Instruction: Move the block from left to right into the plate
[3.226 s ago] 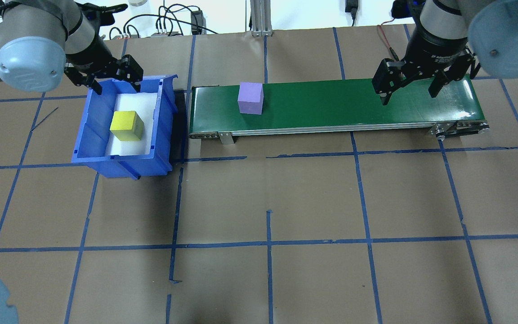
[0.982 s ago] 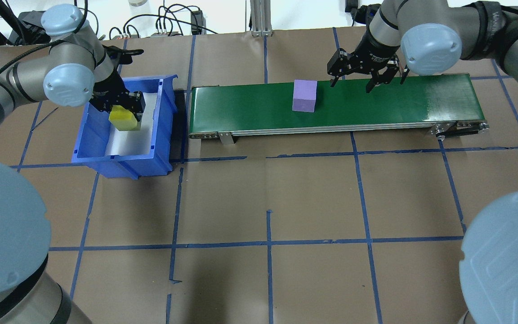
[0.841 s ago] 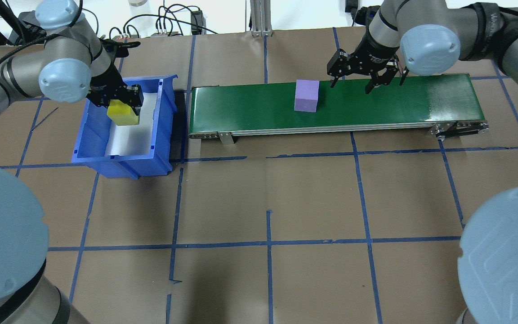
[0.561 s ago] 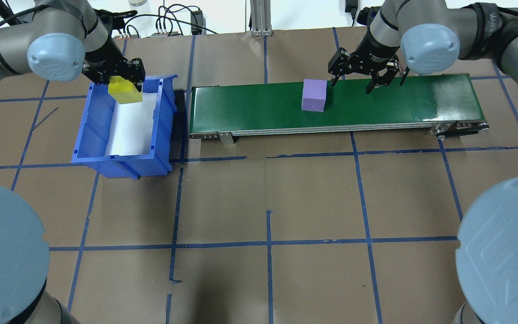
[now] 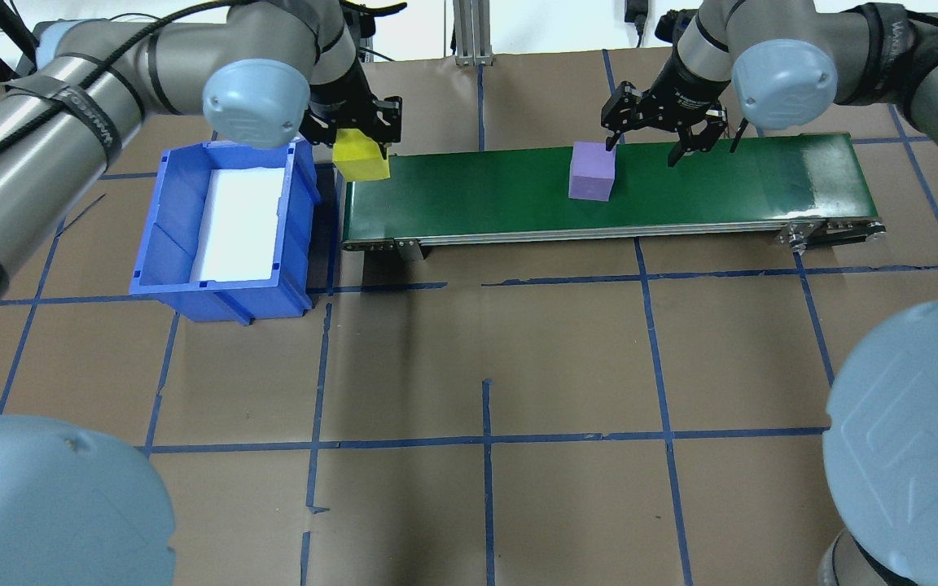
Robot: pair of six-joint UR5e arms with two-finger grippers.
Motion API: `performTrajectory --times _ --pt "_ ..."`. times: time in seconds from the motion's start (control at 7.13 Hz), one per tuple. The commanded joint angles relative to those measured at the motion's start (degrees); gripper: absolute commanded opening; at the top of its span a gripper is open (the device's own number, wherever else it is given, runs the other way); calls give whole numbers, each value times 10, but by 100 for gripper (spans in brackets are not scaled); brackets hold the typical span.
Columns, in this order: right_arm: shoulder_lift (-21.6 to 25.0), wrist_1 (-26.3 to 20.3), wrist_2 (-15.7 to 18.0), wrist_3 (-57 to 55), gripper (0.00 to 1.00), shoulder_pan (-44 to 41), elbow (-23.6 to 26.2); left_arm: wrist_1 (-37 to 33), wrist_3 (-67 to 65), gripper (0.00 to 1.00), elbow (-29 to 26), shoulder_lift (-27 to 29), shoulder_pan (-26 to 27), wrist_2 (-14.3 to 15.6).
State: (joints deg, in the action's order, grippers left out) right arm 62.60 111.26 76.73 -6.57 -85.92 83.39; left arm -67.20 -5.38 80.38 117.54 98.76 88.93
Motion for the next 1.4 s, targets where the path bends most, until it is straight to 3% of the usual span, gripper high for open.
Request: performTrajectory --times 0.0,0.42,0.7,0.84,0.98,1.12,1.26 --pt "-5 5 -2 -13 100 1 -1 34 8 59 26 22 20 -9" --pt "-27 34 -1 -11 100 1 1 75 23 61 57 22 20 -3" --pt "-33 46 -1 -9 100 1 5 88 26 60 50 23 20 -2" --pt "-35 51 1 -2 94 1 9 118 27 60 34 41 18 -4" --pt "-35 53 15 39 54 1 12 121 24 62 36 56 18 -3" --pt "-35 53 69 101 25 8 22 121 23 66 36 58 18 -2" --pt "-32 52 77 106 24 8 13 121 22 100 36 57 18 -3"
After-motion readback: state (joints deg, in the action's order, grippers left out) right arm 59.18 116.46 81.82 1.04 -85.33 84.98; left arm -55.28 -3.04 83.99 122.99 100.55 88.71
